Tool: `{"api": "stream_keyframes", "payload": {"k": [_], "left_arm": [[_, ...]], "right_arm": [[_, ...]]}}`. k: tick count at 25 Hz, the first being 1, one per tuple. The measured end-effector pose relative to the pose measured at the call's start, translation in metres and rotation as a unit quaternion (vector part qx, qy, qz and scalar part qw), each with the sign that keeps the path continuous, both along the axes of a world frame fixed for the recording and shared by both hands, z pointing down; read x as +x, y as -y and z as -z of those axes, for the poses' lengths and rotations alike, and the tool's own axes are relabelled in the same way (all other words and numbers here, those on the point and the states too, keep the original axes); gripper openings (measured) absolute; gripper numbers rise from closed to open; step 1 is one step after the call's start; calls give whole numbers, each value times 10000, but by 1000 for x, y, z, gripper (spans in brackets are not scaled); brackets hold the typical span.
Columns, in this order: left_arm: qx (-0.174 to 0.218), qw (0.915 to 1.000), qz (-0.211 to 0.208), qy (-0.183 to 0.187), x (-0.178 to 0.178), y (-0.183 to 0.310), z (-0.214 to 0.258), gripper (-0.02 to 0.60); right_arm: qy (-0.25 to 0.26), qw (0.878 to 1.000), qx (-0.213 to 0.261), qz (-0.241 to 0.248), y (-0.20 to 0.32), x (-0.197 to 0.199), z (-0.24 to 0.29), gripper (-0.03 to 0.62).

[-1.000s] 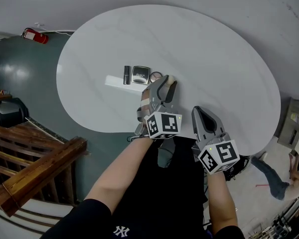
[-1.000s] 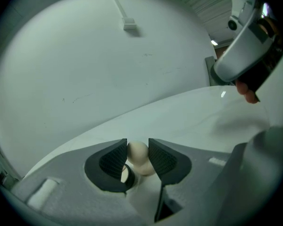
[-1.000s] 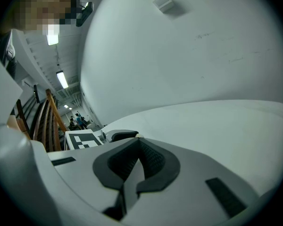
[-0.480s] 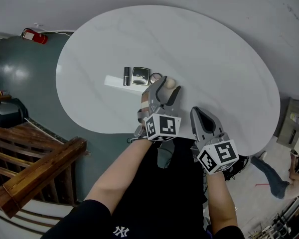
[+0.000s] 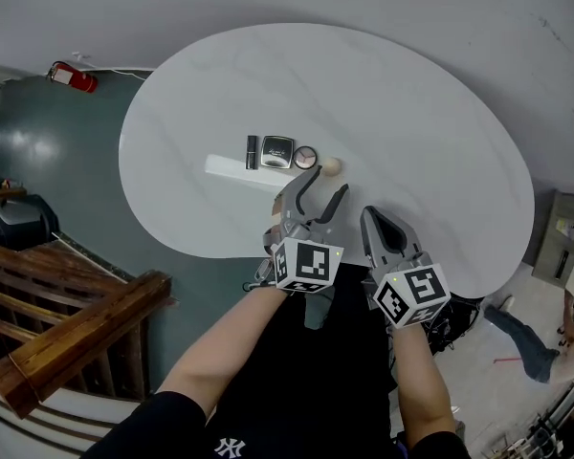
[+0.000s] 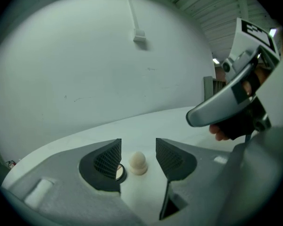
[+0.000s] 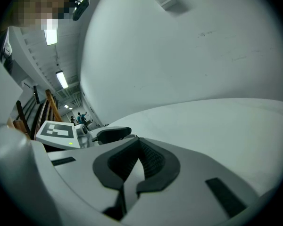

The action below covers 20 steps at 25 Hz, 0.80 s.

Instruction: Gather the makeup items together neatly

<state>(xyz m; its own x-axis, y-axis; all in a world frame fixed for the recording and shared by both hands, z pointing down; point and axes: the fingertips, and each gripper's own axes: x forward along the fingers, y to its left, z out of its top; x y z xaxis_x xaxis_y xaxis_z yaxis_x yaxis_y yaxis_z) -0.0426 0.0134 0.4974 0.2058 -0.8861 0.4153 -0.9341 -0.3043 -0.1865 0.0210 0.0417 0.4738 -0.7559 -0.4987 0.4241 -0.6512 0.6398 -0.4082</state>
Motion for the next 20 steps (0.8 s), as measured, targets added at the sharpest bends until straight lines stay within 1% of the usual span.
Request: {"api": "stream_keyframes", "payload": {"k": [5,7,10,13,16,20], "left_arm": [[-174,9986,-227,-453,3,-25,29,225],[-225,9975,-273,-614,2,-35,44,202],[-292,9961,-316,-774,-3,-49,64,147],[-323,9953,-277,-865,-10,-62,85,99],[-363,9945,-143,-973,-22,-74,101,44],[-294,9916,71,-1254,-35,-86,128,24]], "right_arm": [[-63,9999,127,87,-8,-16,14,12],[-84,9997,216,113,-9,-22,23,12],[-121,9991,372,151,-12,-29,39,12],[-152,9983,524,198,-16,-36,56,12],[-151,9971,700,256,-20,-41,75,12],[-148,9952,907,348,-27,-48,98,12]]}}
